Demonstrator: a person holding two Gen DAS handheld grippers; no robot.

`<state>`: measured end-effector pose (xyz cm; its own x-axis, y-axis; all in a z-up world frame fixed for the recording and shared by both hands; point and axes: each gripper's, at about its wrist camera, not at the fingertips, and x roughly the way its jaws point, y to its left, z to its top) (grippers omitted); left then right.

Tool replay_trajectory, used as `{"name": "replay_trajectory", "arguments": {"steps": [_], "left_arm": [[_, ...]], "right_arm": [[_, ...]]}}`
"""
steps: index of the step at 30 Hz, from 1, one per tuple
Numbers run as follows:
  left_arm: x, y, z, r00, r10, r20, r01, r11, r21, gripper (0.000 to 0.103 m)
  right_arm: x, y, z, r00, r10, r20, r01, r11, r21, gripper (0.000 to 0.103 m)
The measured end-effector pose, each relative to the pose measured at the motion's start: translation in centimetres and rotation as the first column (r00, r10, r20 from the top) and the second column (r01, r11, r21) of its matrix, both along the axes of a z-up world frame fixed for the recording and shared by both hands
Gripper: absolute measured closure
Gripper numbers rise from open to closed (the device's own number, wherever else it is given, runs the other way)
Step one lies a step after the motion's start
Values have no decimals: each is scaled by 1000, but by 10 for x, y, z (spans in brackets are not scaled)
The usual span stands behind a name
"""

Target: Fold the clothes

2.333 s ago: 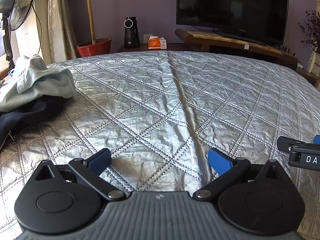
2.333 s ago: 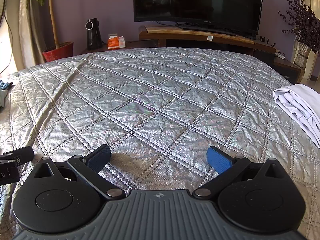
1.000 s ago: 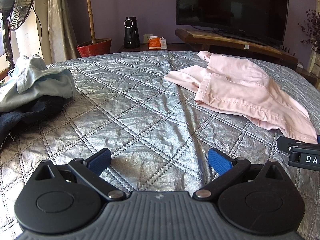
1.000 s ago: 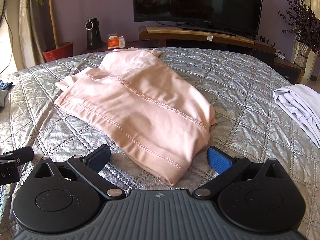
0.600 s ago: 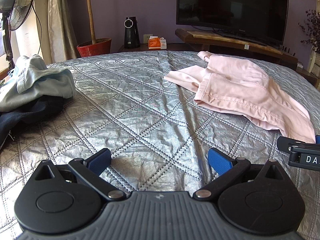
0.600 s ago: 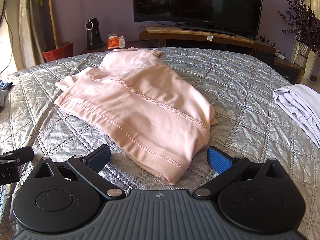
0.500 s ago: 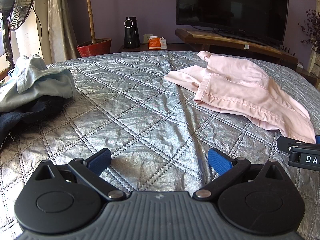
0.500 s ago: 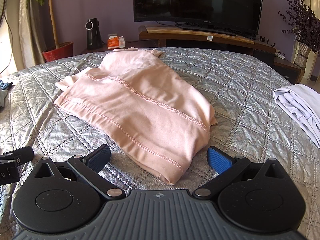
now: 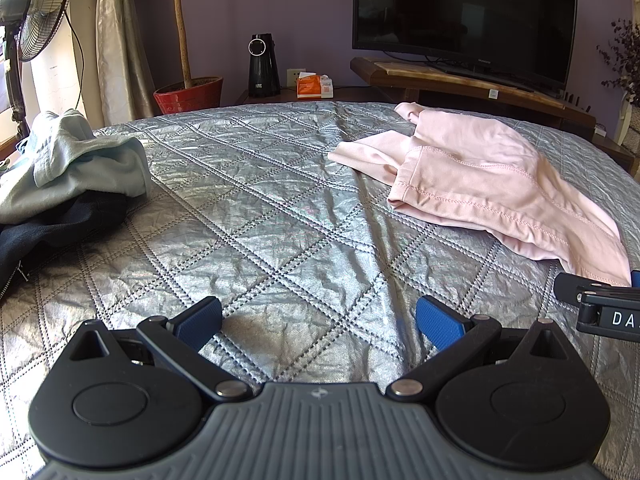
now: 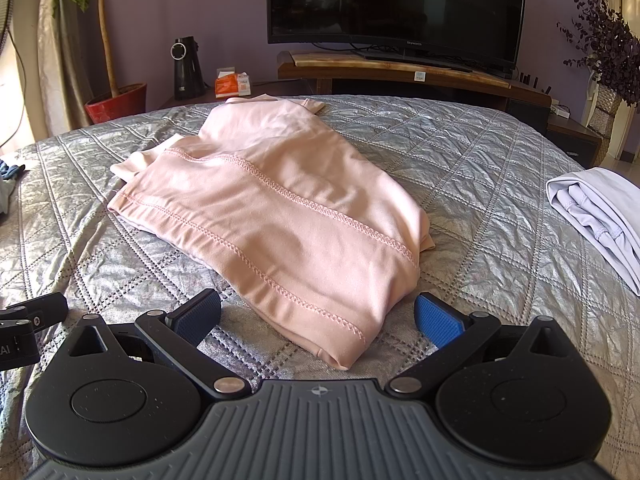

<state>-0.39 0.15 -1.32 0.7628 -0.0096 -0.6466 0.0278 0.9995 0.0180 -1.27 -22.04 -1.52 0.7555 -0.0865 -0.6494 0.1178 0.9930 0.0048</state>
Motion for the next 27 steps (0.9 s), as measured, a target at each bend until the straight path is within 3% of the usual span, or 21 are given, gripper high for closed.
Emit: {"name": "replay_trajectory", "arguments": {"steps": [9, 13, 14, 16, 17, 19, 22, 25, 27], "left_arm": [[1, -1, 0, 1000, -4, -2, 4, 1000, 2, 0], [9, 1, 8, 997, -18, -77, 17, 1000, -5, 1], [12, 2, 11, 994, -24, -104, 23, 1000, -7, 3], [11, 0, 25, 995, -47, -91, 47, 999, -9, 17], [10, -1, 31, 995, -60, -83, 59, 998, -10, 18], [9, -4, 45, 994, -84, -66, 83, 996, -12, 17], [6, -5, 66, 992, -119, -29, 118, 992, -36, 9], [5, -3, 90, 984, -174, -35, 170, 980, -108, 5], [4, -9, 99, 977, -196, -85, 191, 979, -66, 5]], "right_arm": [[-1, 0, 1, 1000, 7, -10, -7, 1000, -4, 0], [0, 0, 7, 997, 23, -79, -22, 1000, 10, 0], [-2, 0, 9, 995, 29, -91, -28, 1000, 13, 0], [-11, 0, 14, 994, 34, -100, -32, 999, 19, 2], [-17, 2, 20, 996, 39, -80, -41, 999, -15, 2], [-29, 7, 32, 998, 62, -22, -64, 994, -89, 2], [-40, 6, 46, 997, 76, 28, -72, 992, -101, 0], [-38, 1, 52, 999, 44, -32, -46, 997, -57, 0], [-44, 3, 58, 998, -6, -66, 3, 999, -46, 0]]}}
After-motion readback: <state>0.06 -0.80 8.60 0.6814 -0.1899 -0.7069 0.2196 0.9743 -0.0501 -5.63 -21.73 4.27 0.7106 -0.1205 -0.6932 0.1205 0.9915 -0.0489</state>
